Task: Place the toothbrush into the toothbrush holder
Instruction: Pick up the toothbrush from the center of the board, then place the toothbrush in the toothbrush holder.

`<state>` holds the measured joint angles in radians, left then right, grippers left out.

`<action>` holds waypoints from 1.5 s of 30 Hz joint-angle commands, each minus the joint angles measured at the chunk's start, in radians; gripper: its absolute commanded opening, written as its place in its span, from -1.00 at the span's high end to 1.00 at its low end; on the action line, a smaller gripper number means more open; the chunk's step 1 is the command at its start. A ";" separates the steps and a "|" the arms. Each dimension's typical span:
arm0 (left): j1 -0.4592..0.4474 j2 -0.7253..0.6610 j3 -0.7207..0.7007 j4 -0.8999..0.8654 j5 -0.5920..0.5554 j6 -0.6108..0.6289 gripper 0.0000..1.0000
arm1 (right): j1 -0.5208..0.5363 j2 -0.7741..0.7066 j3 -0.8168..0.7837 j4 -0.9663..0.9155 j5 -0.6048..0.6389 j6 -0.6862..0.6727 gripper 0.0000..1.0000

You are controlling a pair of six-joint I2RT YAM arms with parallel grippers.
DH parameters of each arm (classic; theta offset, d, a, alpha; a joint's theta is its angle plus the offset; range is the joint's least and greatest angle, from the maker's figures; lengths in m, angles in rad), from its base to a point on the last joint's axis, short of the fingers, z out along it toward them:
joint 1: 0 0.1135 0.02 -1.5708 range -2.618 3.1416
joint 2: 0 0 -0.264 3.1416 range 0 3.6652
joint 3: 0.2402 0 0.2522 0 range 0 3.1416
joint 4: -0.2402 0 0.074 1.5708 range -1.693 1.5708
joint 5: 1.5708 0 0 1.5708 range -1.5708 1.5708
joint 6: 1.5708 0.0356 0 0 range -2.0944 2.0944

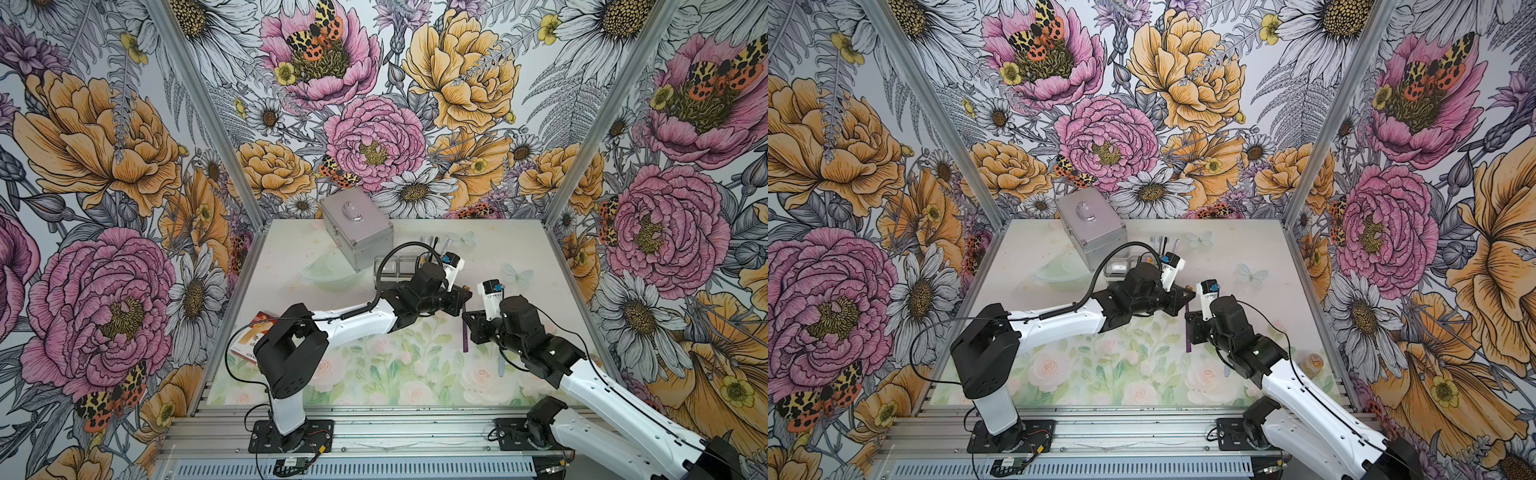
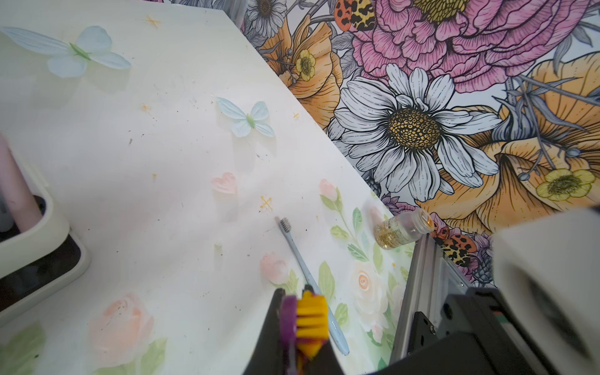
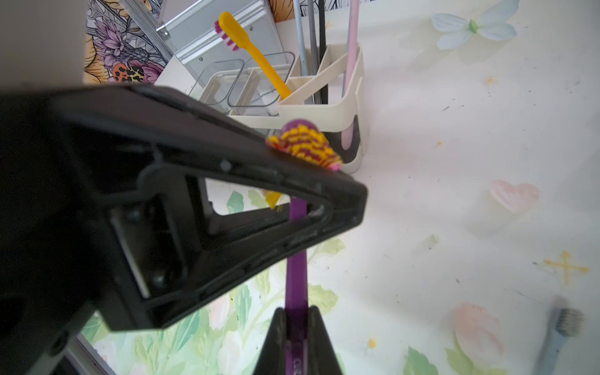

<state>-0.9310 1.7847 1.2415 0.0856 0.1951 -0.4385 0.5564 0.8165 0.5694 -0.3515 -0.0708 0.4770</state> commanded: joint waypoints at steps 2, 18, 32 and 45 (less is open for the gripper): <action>0.055 -0.043 -0.015 -0.017 -0.062 0.062 1.00 | 0.004 -0.051 -0.009 0.017 0.033 0.003 0.41; 0.104 -0.144 -0.066 0.326 -0.251 0.375 1.00 | -0.013 -0.193 -0.023 -0.054 0.127 0.011 -0.05; 0.088 0.025 0.049 0.467 -0.346 0.662 1.00 | -0.058 -0.271 -0.081 -0.071 0.087 0.031 -0.15; 0.119 0.186 0.134 0.501 -0.398 0.710 1.00 | -0.102 -0.274 -0.133 -0.069 0.036 0.031 -0.18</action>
<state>-0.8257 1.9659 1.3422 0.5438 -0.1730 0.2596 0.4644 0.5510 0.4458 -0.4217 -0.0139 0.5072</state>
